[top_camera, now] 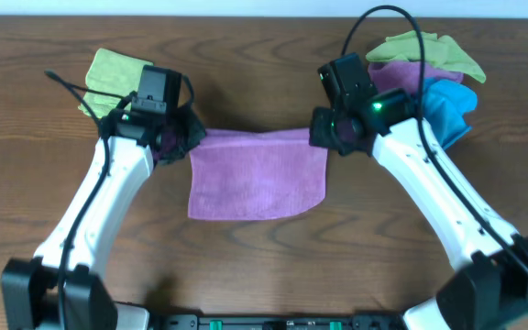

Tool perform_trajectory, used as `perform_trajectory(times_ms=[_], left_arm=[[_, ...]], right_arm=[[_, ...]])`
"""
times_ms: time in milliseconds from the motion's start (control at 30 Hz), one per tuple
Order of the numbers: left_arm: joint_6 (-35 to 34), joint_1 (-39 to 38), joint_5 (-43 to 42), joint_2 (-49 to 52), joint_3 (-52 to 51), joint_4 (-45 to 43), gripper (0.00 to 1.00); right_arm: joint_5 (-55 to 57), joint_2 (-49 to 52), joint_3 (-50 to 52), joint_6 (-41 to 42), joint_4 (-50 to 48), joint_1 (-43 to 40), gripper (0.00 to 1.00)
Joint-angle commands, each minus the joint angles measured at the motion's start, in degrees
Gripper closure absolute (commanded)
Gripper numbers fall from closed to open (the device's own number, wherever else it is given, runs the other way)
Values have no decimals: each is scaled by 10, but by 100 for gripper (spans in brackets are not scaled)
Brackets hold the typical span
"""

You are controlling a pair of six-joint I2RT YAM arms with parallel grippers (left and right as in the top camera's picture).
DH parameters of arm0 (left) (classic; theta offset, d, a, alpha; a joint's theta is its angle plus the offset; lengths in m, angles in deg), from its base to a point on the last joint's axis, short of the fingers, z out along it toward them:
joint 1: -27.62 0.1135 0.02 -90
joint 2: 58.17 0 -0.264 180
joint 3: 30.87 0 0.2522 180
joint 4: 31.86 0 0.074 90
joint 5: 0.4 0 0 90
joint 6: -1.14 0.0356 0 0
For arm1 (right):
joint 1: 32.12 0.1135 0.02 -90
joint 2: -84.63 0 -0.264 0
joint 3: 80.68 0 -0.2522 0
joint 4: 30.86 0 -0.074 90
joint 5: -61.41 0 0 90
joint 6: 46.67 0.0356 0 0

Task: Fold the cloth
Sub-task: 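Carry both corners forward over the cloth toward the far edge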

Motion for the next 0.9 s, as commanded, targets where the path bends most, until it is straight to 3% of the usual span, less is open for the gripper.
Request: perform_trajectory(times_ms=[0,100,133,167,200,233,267,333,367,467,500,533,600,633,667,733,767,833,867], left_arm=[[20,17,-14,27,0,-30,94],[20,24,-13,49,0,-83,93],[21,24,-12,53,0,-103,85],[28,24,-12,58,0,-130,70],[30,24,-13,62,0,-158,45],[29,24,-12,63,0,-179,21],[29,25,-12,63,1,-186,2],[33,28,-19,60,10,-172,4],[44,30,-24,57,15,-150,4],[75,31,-34,40,19,-84,4],[84,31,-38,34,19,-66,4],[97,29,-41,26,19,-40,1],[107,26,-41,14,19,2,11],[110,24,-41,10,19,19,18],[110,21,-42,8,19,41,29],[109,11,-45,9,17,75,66],[109,3,-42,9,16,92,78],[109,-14,-42,10,13,103,94],[108,-25,-35,10,10,101,94]], right_arm=[[2,29,2,-34,-38,-10,99],[2,59,2,-33,-90,-16,99],[6,67,2,-33,-111,-18,99],[12,77,1,-34,-143,-20,94],[23,88,2,-33,-181,-23,69],[29,96,1,-33,-213,-26,37],[29,99,1,-33,-230,-29,18],[29,100,1,-35,-237,-34,3],[28,96,1,-45,-233,-37,1],[29,78,1,-93,-196,-40,7],[29,70,1,-104,-183,-40,12],[29,61,1,-115,-167,-39,24],[29,46,1,-128,-140,-39,80],[28,42,1,-128,-127,-39,99],[21,38,1,-128,-108,-39,99],[12,38,1,-127,-71,-39,99],[5,41,1,-128,-54,-39,99],[-8,47,3,-128,-39,-35,99],[-8,48,6,-128,-38,-33,98]])
